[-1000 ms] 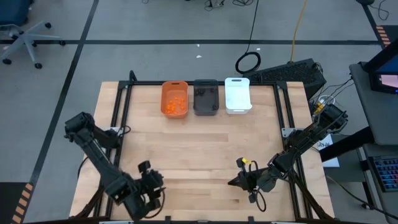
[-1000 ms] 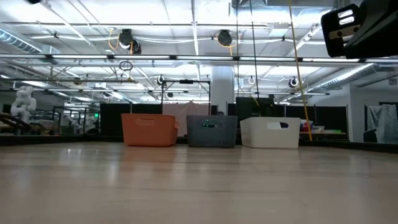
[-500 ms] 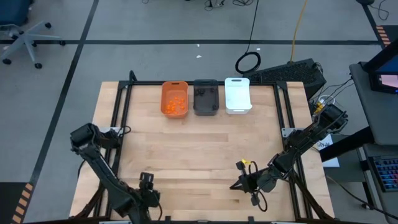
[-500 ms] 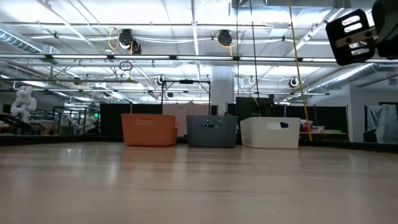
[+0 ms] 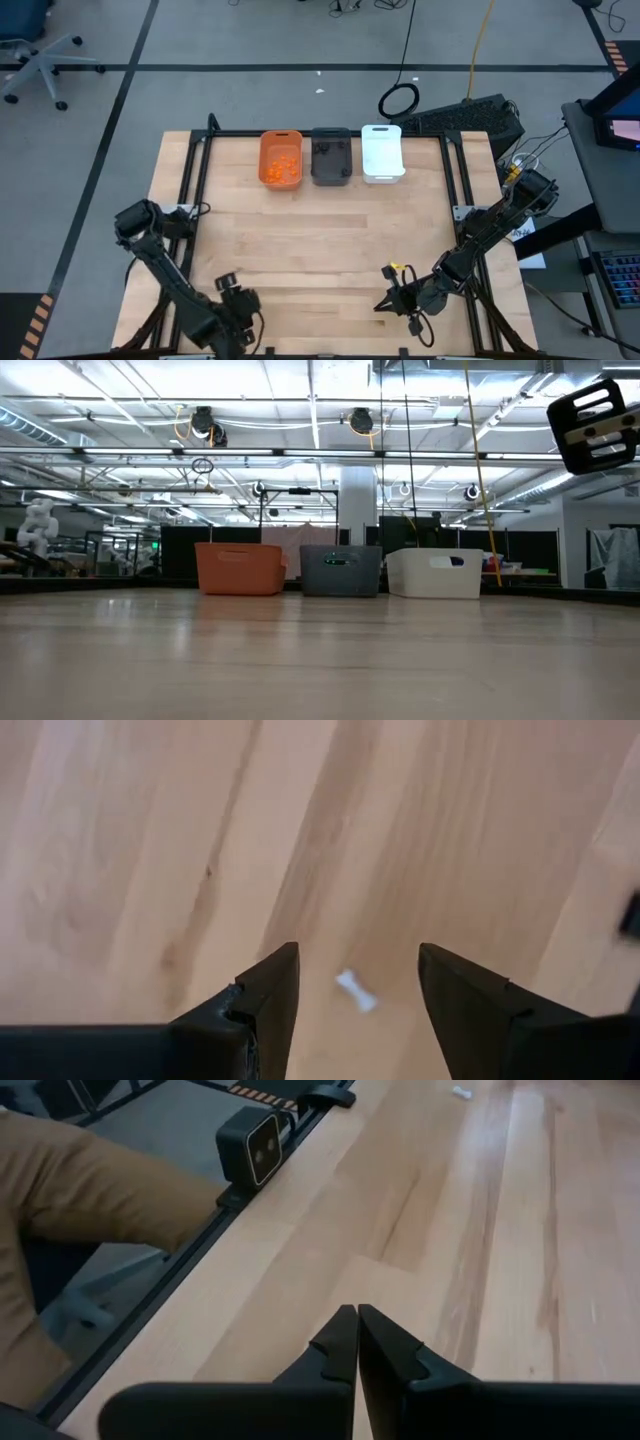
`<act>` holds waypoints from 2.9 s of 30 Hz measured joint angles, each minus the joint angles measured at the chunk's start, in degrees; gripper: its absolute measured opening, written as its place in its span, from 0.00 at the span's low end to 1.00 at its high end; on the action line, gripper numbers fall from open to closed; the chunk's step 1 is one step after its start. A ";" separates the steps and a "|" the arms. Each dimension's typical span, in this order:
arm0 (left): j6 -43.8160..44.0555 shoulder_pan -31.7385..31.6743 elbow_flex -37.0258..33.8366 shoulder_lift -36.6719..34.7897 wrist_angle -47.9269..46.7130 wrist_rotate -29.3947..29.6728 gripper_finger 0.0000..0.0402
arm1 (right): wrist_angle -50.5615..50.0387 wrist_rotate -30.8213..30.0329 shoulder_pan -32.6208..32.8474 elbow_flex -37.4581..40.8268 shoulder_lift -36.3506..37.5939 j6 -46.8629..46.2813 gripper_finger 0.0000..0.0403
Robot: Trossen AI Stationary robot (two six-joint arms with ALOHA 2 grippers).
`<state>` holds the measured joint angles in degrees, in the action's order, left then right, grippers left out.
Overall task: Sort Halloween decoration
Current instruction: Put the white bone toy into the white bin
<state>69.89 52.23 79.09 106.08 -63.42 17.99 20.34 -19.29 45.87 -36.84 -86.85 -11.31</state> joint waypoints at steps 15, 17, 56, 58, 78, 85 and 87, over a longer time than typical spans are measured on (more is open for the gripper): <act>35.36 6.68 0.00 10.38 -0.06 4.64 0.49 | 1.89 -0.24 0.00 0.00 0.00 -0.02 0.00; 37.69 6.68 0.00 11.62 -0.06 4.69 0.49 | 1.95 -0.24 0.00 0.00 0.00 -0.02 0.00; 42.35 10.01 -4.66 11.24 0.73 7.57 0.35 | 1.68 -0.37 0.00 0.00 0.02 0.17 0.00; 43.78 10.83 -5.21 11.24 1.25 8.27 0.38 | 1.68 -0.37 0.00 0.00 0.02 0.17 0.00; 39.25 13.71 -12.18 10.74 11.28 15.53 0.03 | 1.68 -0.36 -0.02 0.00 0.02 0.04 0.00; 39.08 13.37 -10.09 10.12 7.37 19.10 0.00 | 1.69 -0.36 -0.02 0.00 0.04 0.02 0.00; 39.09 13.26 -9.09 9.77 4.73 21.02 0.00 | 1.78 -0.37 -0.02 0.00 0.04 0.09 0.00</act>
<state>108.98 65.49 70.00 115.85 -58.69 39.00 22.11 -19.66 45.85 -36.84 -86.80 -11.22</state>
